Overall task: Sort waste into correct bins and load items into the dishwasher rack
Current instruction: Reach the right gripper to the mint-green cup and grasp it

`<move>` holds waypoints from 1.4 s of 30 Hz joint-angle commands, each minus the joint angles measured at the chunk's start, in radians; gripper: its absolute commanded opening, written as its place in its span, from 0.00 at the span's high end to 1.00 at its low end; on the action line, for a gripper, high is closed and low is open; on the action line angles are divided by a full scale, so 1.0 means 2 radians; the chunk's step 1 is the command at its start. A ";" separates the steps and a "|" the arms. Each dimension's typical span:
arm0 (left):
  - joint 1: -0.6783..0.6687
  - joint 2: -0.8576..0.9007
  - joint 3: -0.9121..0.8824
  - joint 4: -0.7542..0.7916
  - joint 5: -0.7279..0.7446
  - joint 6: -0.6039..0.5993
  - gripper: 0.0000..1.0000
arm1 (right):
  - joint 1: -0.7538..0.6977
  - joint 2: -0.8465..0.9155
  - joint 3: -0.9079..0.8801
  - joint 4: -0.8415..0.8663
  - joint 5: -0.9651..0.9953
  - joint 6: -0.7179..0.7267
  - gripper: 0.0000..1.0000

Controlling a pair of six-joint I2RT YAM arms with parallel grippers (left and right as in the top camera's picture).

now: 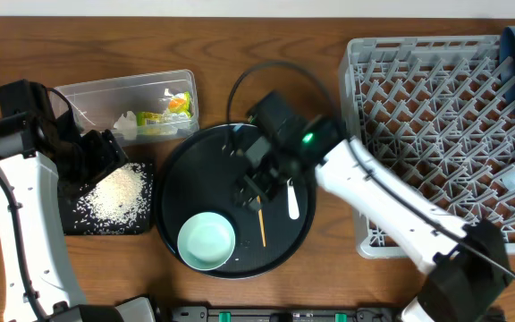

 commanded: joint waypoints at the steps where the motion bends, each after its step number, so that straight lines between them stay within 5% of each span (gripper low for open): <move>1: 0.002 0.000 0.004 -0.003 -0.003 -0.006 0.22 | 0.031 0.000 -0.039 0.038 -0.003 0.043 0.14; 8: 0.002 0.000 0.004 -0.007 -0.003 -0.006 0.22 | 0.088 0.000 -0.118 0.132 0.051 0.084 0.20; 16: 0.002 0.000 0.004 -0.008 -0.003 -0.006 0.21 | 0.123 0.000 -0.166 0.213 0.084 0.118 0.37; 27: 0.002 0.000 0.004 -0.008 -0.003 -0.006 0.22 | 0.132 0.057 -0.174 0.255 0.097 0.174 0.40; 29: 0.002 0.000 0.004 -0.008 -0.003 -0.006 0.21 | 0.132 0.065 -0.174 0.260 0.097 0.176 0.46; 36: 0.002 0.000 0.004 -0.008 -0.003 -0.006 0.22 | 0.128 0.065 -0.173 0.258 0.105 0.200 0.95; 42: 0.002 0.000 0.004 -0.008 -0.003 -0.006 0.22 | 0.090 0.026 -0.144 0.208 0.159 0.193 0.99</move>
